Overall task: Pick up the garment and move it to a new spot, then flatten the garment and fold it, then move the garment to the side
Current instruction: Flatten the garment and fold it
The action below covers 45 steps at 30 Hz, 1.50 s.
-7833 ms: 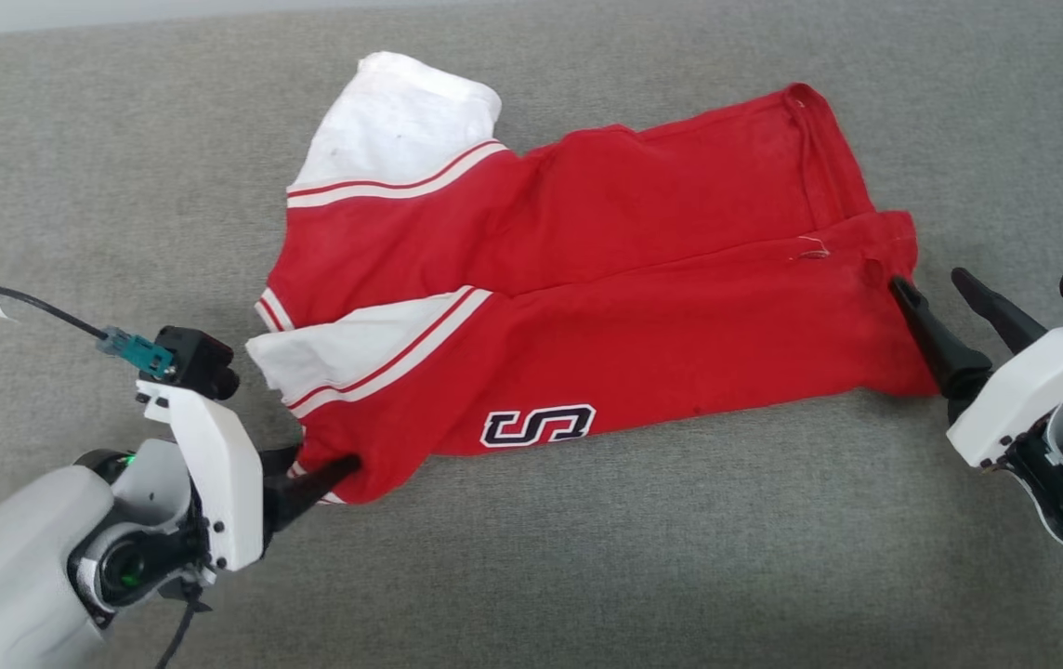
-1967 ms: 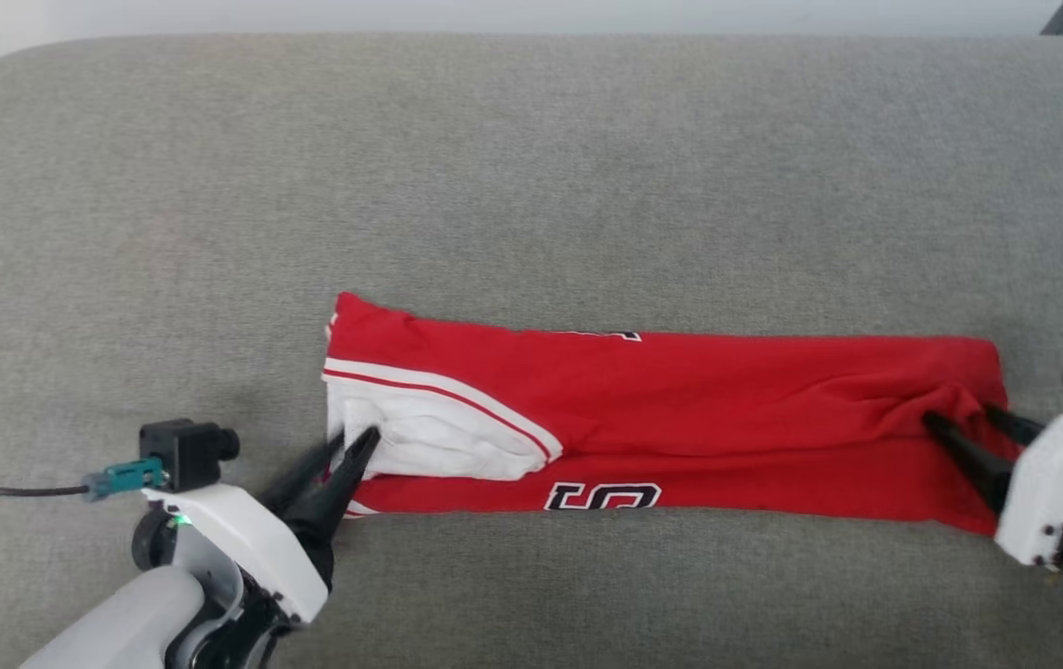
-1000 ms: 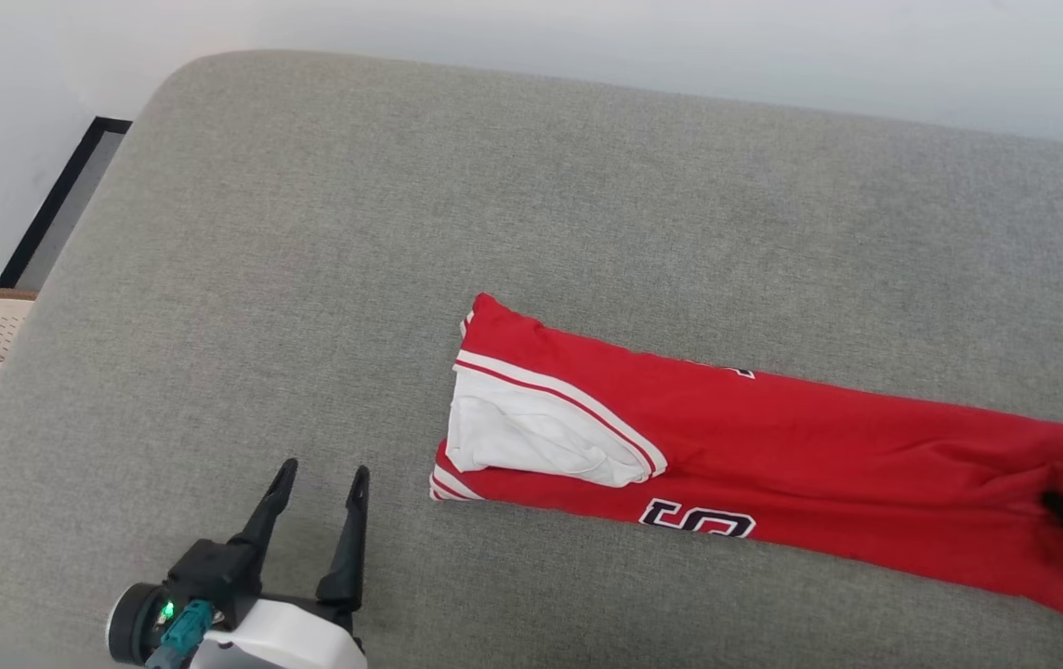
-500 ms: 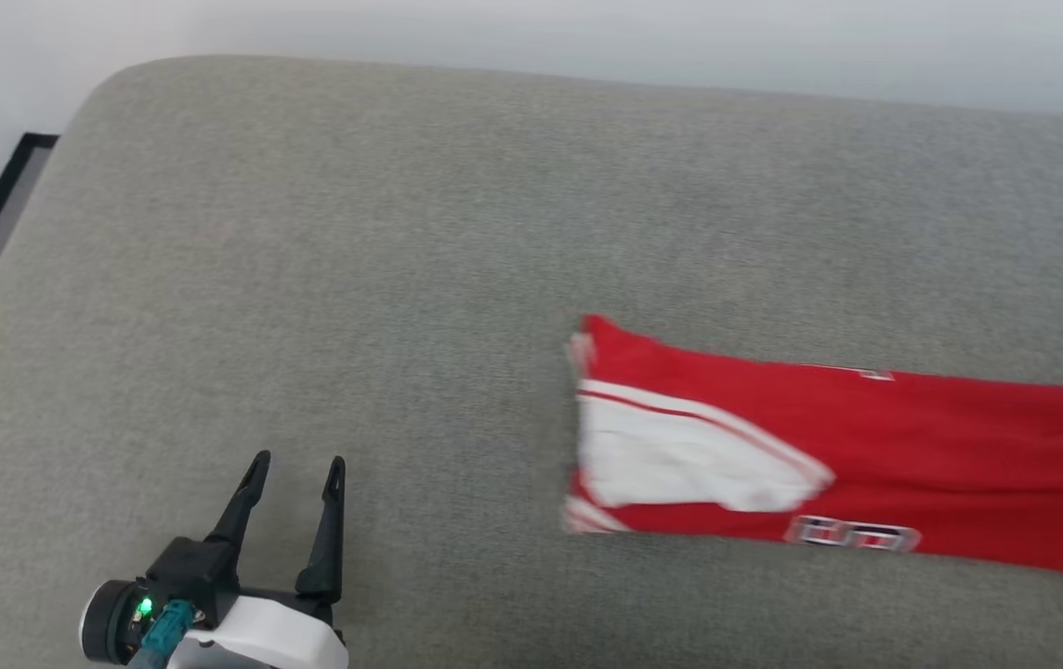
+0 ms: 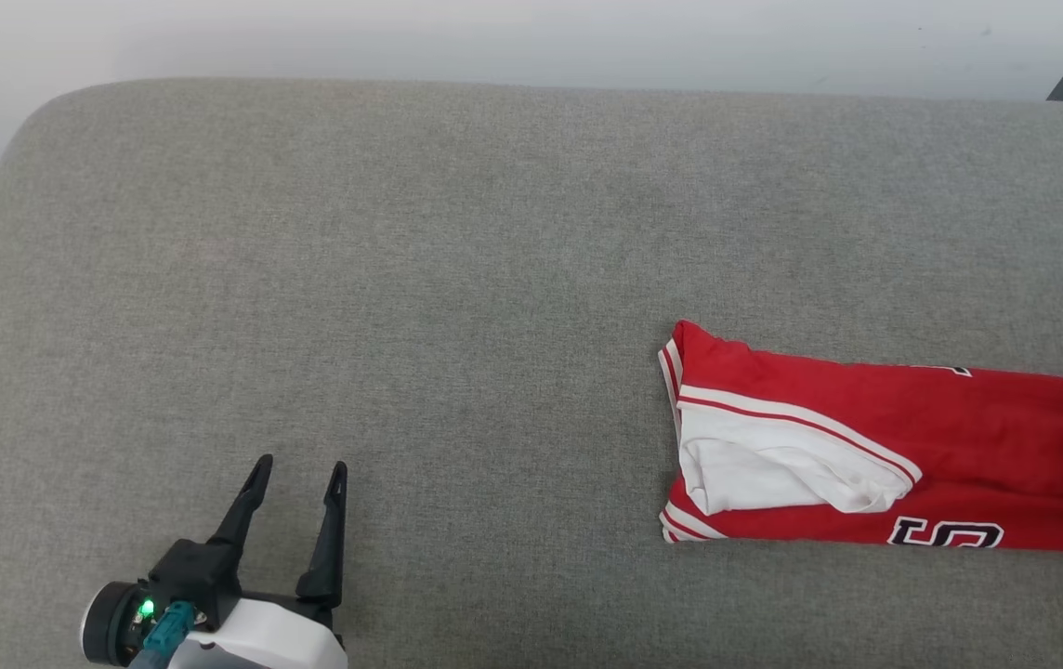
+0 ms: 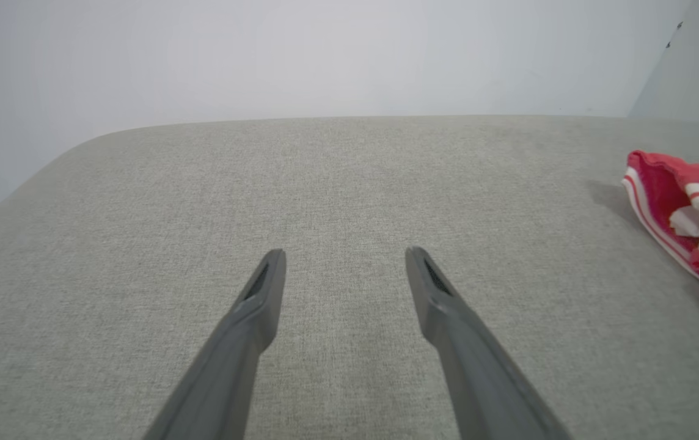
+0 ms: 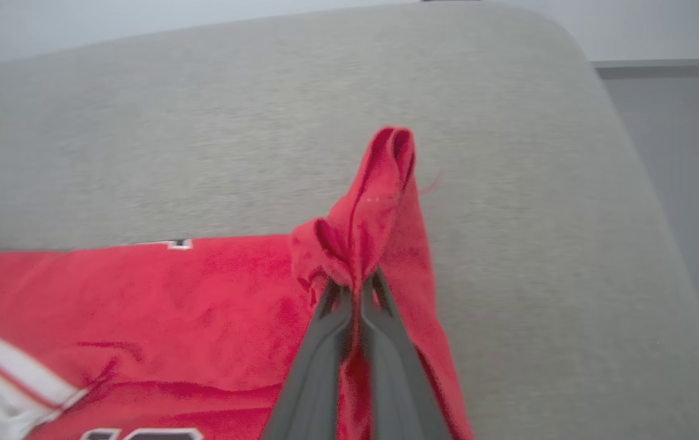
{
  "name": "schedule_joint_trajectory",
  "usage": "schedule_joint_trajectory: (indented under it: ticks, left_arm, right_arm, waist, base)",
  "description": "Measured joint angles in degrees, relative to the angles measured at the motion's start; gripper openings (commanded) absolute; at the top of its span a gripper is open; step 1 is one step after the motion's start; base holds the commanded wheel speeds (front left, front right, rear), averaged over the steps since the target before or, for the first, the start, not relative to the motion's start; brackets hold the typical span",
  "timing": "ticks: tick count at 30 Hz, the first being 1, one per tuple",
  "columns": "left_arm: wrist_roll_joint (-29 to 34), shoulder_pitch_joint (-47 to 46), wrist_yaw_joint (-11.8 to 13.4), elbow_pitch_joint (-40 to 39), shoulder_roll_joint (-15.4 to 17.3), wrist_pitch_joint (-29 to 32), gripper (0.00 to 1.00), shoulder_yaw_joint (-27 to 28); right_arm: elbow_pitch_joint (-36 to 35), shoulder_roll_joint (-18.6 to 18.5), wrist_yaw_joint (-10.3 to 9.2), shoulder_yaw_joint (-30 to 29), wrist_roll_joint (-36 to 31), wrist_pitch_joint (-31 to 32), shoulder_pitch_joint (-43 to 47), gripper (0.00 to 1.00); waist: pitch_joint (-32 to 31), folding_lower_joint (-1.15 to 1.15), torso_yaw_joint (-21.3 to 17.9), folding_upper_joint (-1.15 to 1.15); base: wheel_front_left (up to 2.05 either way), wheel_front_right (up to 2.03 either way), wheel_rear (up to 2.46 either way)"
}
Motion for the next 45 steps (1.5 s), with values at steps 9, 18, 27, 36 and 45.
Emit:
schedule_joint_trajectory:
  ticks: [9,18,27,36,45]
  left_arm:
    - [0.0,-0.8,0.0,0.5,-0.2,0.0,1.00,-1.9]
    - [-0.7,-2.5,0.0,0.6,-1.8,0.0,1.00,-4.6]
    - [-2.4,-4.0,-0.1,1.6,-3.0,0.0,1.00,-6.8]
    - [-2.6,-4.0,-0.1,1.8,-3.0,0.0,1.00,-5.5]
    - [-3.3,-3.3,-0.1,2.0,-1.7,0.0,1.00,-4.9]
  right_arm:
    - [-20.4,7.1,0.00,15.9,1.9,7.3,1.9,0.00]
    - [-19.9,9.9,-0.01,27.7,0.6,7.4,-2.4,0.00]
    - [-6.8,12.4,-0.01,30.8,-0.3,1.4,-5.5,0.00]
    - [-0.3,13.0,-0.01,33.5,1.4,-4.4,-7.9,1.00]
    - [-4.1,8.5,-0.01,34.4,5.5,-7.3,-9.6,1.00]
  waist:
    - [0.2,0.00,1.3,0.00]
    - [1.7,0.00,5.0,0.00]
    - [4.1,0.00,9.4,0.00]
    - [3.8,0.00,9.1,0.00]
    - [1.2,0.00,4.5,0.00]
  base:
    - [0.00,0.00,0.00]
    - [0.00,0.00,0.00]
    - [0.00,0.00,0.00]
    - [0.00,0.00,0.00]
    - [0.00,0.00,0.00]
